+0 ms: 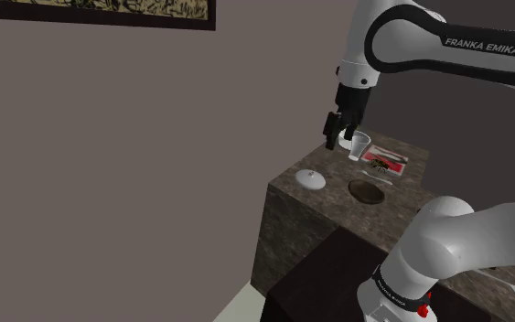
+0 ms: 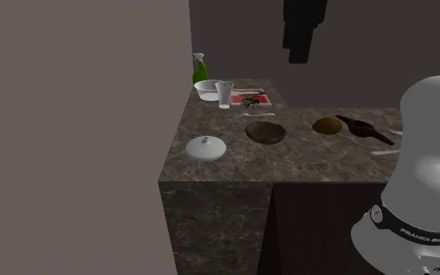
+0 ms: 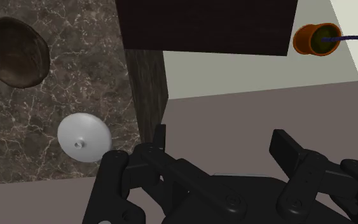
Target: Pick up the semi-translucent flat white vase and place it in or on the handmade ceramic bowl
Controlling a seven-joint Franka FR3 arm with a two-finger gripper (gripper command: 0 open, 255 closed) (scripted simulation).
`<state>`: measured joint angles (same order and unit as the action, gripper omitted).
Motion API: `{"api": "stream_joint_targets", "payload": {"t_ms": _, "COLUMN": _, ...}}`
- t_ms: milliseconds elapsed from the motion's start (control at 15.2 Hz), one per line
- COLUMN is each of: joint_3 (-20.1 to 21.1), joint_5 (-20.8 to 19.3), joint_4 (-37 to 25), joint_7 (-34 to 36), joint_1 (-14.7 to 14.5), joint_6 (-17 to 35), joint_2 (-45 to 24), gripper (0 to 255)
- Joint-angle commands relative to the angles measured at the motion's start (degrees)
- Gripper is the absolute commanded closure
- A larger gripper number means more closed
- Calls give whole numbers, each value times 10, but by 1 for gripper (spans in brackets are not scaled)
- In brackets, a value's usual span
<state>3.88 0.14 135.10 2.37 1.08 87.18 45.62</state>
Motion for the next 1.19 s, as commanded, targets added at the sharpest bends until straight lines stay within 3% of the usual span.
{"api": "stream_joint_targets", "payload": {"t_ms": 0, "joint_3": 0, "joint_5": 0, "joint_4": 0, "joint_7": 0, "joint_1": 0, "joint_6": 0, "joint_2": 0, "gripper": 0}}
{"api": "stream_joint_targets", "payload": {"t_ms": 594, "joint_3": -64, "joint_5": -46, "joint_4": 70, "joint_7": -54, "joint_1": 36, "joint_6": 162, "joint_2": -79, "gripper": 0}}
{"api": "stream_joint_targets", "payload": {"t_ms": 1122, "joint_3": -122, "joint_5": -72, "joint_4": 80, "joint_7": -99, "joint_1": 64, "joint_6": 308, "joint_2": -201, "gripper": 0}}
